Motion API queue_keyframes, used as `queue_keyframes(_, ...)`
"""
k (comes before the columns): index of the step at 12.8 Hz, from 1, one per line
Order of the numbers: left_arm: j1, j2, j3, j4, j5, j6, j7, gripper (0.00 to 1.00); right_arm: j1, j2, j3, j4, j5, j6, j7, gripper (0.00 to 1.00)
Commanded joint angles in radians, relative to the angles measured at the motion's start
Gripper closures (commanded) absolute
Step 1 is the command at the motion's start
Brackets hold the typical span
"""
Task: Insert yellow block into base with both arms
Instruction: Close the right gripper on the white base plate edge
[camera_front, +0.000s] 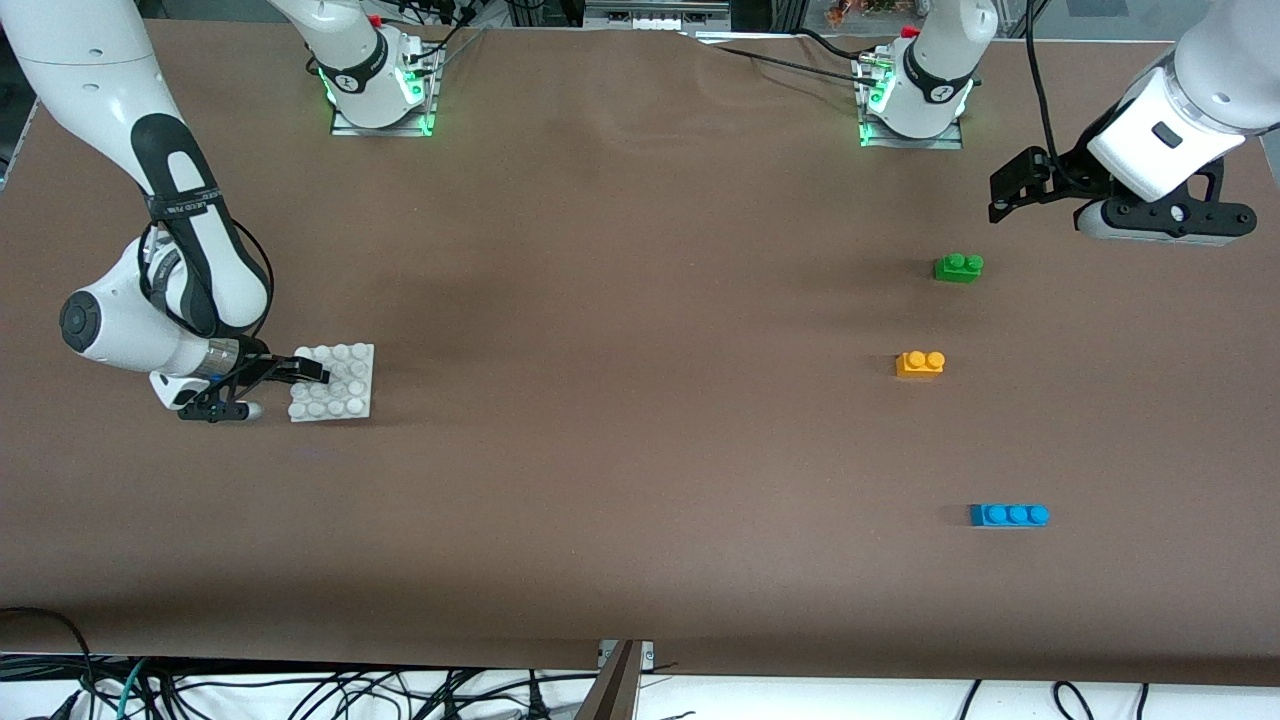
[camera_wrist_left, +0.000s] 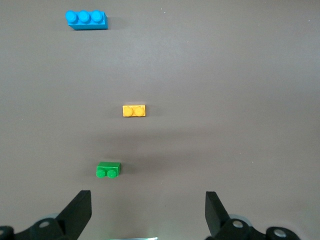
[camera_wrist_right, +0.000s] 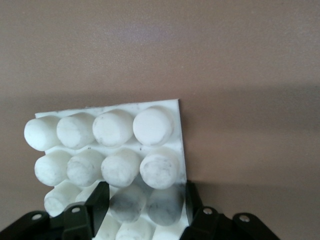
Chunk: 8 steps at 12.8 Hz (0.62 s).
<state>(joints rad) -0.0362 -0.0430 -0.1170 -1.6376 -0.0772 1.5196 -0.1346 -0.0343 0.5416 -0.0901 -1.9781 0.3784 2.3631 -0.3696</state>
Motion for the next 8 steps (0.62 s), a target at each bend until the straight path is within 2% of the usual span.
queue_keyframes(1, 0.001, 0.014, 0.000, 0.033, 0.025, -0.022, -0.005, 0.00, 0.033, 0.049, 0.007, 0.035, 0.016, 0.007, 0.037, 0.35)
queue_keyframes(8, 0.004, 0.014, 0.000, 0.033, 0.025, -0.024, -0.003, 0.00, 0.117, 0.077, 0.006, 0.068, 0.019, 0.007, 0.112, 0.34)
